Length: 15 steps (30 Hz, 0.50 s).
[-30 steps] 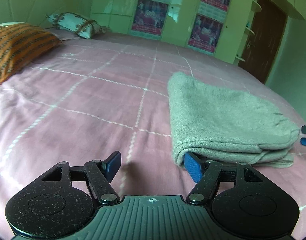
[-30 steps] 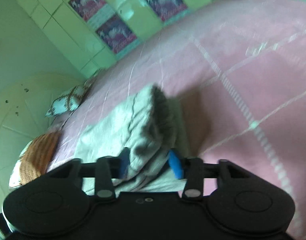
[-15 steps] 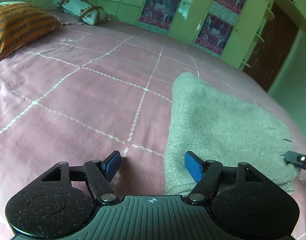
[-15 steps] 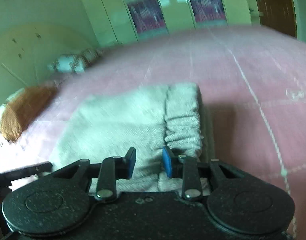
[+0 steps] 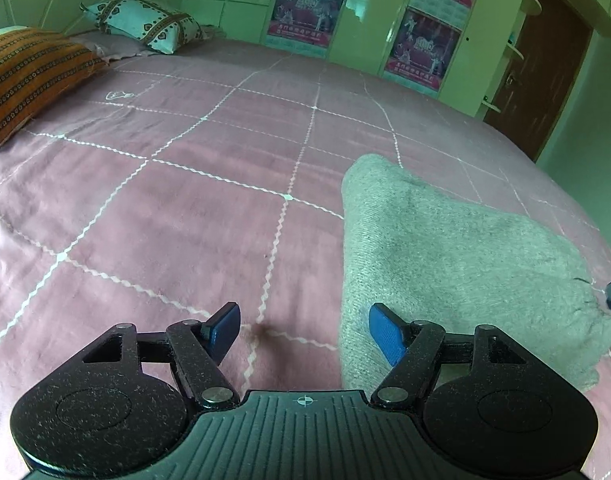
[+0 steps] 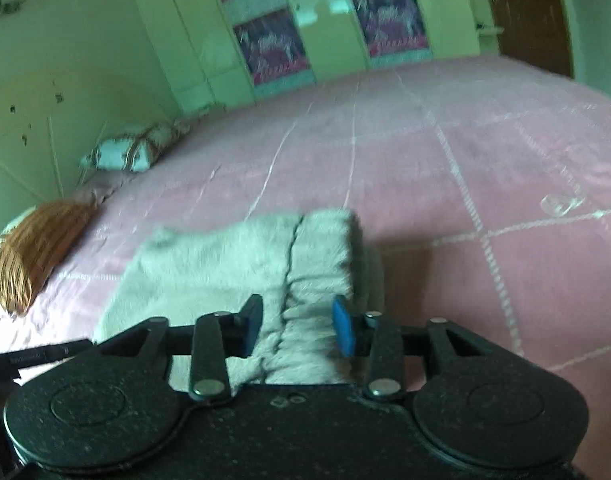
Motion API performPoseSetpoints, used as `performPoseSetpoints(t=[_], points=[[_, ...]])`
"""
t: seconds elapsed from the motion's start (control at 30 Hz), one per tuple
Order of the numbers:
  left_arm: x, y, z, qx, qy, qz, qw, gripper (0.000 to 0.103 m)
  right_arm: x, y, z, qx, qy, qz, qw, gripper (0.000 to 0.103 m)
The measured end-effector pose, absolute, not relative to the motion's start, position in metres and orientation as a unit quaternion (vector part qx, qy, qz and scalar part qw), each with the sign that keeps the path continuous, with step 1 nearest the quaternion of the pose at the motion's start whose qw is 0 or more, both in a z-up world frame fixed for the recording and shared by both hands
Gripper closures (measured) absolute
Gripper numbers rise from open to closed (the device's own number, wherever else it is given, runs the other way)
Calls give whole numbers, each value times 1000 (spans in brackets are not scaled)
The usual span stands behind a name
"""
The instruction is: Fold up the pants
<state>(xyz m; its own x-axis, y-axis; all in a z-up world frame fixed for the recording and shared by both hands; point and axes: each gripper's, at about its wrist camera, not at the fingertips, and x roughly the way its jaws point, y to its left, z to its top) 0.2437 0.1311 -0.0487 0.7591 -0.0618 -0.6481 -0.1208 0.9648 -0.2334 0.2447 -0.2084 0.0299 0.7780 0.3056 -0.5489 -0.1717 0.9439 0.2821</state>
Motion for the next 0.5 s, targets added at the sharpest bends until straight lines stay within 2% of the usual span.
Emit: performPoseSetpoints(t=[0.1, 0.17, 0.23, 0.27, 0.37, 0.5], points=[[236, 126, -43, -121, 341, 19, 932, 13, 239, -218, 32, 128, 304, 130, 935, 61], [233, 125, -39, -120, 337, 17, 934, 9, 236, -223, 30, 142, 306, 134, 932, 58], [231, 126, -38, -123, 333, 9, 935, 2, 237, -231, 30, 160, 312, 136, 927, 47], [231, 128, -38, -128, 333, 6, 934, 0, 232, -237, 27, 168, 313, 137, 925, 45], [237, 138, -44, -160, 346, -3, 924, 0, 235, -248, 21, 197, 324, 135, 915, 37], [243, 149, -52, -208, 351, -27, 913, 0, 236, -260, 15, 224, 329, 130, 908, 34]])
